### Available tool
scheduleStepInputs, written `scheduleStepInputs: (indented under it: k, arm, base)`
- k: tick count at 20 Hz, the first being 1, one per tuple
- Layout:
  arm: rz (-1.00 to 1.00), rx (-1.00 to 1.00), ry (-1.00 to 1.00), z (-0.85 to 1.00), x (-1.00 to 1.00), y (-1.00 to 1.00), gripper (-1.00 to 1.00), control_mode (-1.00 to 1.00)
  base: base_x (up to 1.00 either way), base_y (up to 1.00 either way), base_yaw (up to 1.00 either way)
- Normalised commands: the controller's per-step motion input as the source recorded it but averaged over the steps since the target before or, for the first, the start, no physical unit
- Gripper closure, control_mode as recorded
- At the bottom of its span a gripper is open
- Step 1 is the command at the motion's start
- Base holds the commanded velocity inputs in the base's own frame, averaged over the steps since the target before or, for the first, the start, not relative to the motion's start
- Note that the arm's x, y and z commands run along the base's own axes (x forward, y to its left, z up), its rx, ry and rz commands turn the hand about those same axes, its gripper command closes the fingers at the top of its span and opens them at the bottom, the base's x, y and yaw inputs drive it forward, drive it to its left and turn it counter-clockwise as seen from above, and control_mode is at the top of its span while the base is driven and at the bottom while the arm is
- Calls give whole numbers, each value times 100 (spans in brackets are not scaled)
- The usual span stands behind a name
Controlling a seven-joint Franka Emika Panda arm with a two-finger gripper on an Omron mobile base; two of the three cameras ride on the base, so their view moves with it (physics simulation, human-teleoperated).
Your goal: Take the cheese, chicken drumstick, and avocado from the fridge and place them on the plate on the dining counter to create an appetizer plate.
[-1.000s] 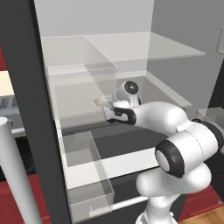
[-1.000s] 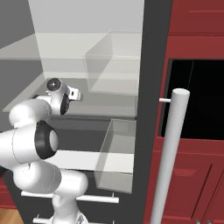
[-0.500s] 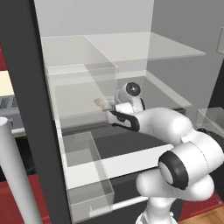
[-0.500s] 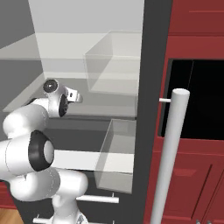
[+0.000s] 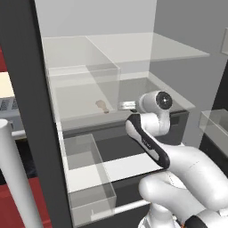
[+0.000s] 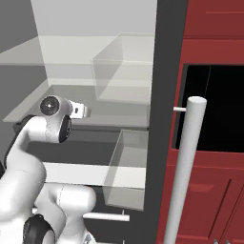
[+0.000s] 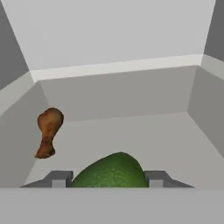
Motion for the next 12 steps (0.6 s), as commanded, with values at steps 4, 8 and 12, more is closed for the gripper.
scheduleStepInputs:
  k: [4, 8, 12]
  arm:
    - [4, 0, 15, 82, -100, -19, 100, -100]
    - [0, 0, 23, 45, -100, -1, 100, -100]
    - [0, 0, 11, 44, -100, -10, 100, -100]
  base:
    - [0, 0, 0]
    - [0, 0, 0]
    - [0, 0, 0]
